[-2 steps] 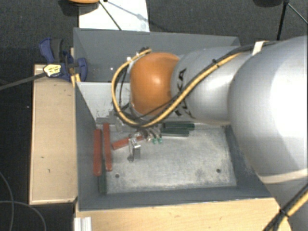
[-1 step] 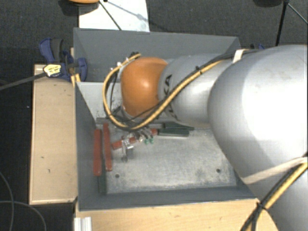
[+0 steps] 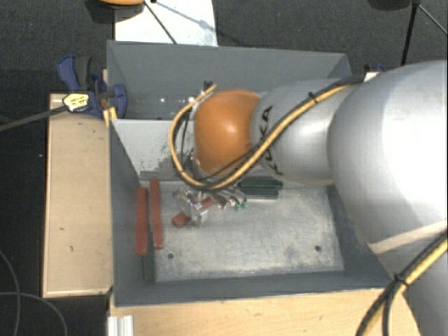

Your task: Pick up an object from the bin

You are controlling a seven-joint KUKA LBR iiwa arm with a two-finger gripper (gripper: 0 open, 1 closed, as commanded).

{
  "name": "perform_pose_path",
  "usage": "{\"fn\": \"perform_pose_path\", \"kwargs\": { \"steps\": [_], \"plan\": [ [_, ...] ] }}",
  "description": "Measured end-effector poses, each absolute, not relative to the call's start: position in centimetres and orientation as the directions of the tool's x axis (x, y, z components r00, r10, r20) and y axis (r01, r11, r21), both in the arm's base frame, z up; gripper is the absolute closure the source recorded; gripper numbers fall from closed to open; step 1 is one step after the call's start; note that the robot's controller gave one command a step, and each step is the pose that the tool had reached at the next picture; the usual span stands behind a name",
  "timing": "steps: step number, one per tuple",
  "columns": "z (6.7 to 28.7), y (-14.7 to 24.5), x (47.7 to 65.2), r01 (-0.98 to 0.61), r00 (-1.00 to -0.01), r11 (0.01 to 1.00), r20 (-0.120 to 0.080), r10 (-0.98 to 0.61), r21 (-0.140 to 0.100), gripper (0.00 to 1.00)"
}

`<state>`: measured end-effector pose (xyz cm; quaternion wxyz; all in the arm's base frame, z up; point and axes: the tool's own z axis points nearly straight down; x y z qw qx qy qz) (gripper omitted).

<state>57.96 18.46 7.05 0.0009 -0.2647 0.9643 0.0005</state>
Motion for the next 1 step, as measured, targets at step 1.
{"fn": "perform_pose_path", "kwargs": {
  "steps": [1],
  "plan": [
    [7.05, 18.46, 57.95, -0.51, -0.86, 0.86, -0.002, -0.51, 0.001, 1.0]
  ]
}}
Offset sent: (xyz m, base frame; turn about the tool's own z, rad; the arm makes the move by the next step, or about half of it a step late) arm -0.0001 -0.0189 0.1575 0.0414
